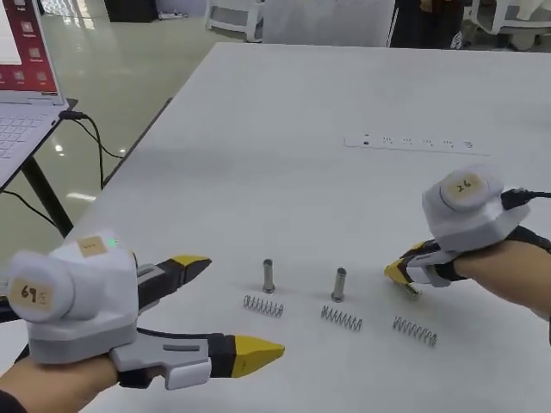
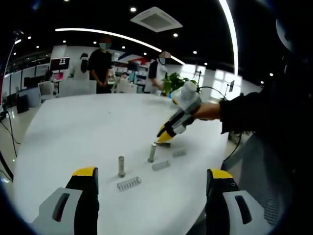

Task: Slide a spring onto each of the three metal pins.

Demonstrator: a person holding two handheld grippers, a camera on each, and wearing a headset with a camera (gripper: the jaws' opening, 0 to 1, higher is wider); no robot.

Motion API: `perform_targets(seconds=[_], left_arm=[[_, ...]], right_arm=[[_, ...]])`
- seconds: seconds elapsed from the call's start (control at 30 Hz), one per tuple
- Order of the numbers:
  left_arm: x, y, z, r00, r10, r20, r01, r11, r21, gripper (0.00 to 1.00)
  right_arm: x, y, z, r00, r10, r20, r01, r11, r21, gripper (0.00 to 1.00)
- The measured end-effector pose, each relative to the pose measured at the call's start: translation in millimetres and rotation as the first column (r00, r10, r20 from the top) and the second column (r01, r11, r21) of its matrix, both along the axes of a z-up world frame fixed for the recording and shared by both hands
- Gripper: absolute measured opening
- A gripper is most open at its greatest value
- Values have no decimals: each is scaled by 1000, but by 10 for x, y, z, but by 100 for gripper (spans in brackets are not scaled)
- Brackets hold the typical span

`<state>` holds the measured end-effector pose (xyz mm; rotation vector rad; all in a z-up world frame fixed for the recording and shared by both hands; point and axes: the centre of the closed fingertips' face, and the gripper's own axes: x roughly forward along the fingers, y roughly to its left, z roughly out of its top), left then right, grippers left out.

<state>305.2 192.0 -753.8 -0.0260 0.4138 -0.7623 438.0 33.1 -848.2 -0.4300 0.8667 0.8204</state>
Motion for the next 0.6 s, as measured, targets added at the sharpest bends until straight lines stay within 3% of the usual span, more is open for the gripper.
perform_targets(seconds=[0.17, 0.6], left_arm=[[-5, -10, 5, 1000, -4, 1, 4, 1000, 0, 88], [-8, -31, 24, 1000, -9, 6, 9, 1000, -9, 88]], right_arm=[[28, -7, -67, 1000, -22, -21, 21, 999, -39, 10], [91, -25, -140, 997, -57, -60, 52, 996, -77, 6]])
